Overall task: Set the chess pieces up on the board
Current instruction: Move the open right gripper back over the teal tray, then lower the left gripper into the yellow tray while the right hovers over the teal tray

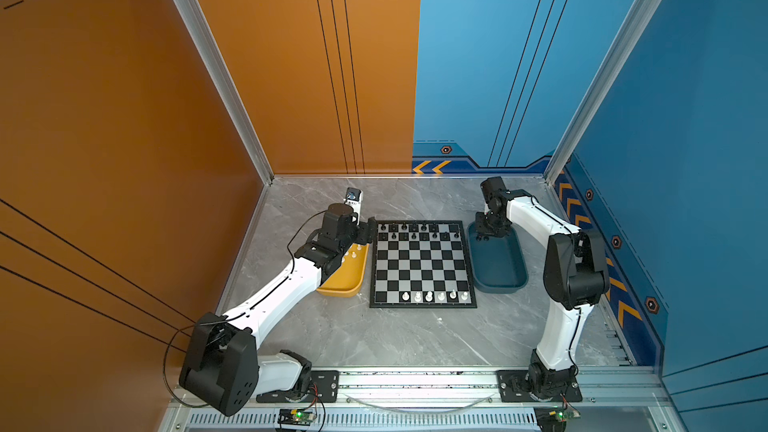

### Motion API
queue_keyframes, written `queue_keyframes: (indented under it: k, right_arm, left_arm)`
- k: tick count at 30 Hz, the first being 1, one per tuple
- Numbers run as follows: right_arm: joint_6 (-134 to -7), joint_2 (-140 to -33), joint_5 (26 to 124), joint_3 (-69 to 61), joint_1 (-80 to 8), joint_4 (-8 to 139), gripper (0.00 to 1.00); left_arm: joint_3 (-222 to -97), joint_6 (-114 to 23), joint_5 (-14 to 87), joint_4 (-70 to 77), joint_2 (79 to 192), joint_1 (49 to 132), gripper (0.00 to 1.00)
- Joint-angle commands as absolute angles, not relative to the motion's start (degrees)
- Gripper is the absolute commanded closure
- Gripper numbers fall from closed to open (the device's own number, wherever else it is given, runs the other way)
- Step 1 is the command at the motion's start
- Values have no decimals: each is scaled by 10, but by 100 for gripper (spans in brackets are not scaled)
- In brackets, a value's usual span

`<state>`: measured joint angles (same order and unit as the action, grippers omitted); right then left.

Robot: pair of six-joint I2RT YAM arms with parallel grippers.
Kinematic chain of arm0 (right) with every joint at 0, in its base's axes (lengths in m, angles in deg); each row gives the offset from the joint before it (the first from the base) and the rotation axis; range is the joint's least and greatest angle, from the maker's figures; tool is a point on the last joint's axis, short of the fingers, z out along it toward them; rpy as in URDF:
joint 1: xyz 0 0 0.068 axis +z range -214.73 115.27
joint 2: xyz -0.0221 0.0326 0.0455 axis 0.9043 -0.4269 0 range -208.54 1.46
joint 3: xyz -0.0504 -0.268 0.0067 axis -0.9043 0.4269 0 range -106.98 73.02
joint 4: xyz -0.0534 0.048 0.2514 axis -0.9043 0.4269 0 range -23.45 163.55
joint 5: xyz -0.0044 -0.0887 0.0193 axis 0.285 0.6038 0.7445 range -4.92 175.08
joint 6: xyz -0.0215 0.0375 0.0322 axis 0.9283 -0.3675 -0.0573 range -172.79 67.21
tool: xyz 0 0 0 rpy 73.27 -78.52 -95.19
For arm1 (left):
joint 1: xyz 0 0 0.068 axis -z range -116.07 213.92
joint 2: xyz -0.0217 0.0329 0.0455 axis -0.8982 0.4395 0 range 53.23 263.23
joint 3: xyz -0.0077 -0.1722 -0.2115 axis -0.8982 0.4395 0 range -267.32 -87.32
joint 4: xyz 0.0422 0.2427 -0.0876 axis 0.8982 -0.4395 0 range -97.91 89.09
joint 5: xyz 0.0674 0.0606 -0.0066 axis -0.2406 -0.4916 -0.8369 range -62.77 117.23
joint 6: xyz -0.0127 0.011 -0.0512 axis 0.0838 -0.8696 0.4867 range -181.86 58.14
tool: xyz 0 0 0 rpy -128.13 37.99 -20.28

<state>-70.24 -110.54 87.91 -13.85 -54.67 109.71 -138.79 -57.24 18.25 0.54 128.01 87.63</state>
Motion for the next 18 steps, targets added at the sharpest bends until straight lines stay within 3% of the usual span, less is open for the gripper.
queue_keyframes:
  k: [1, 18]
  right_arm:
    - [-715, -1119, 868, -135, -546, 1089, 65]
    - [-721, -1145, 863, -146, -541, 1085, 66]
  left_arm:
    - [-1405, -567, 180, -2, 1286, 880, 19]
    - [-1403, -568, 176, -5, 1285, 880, 19]
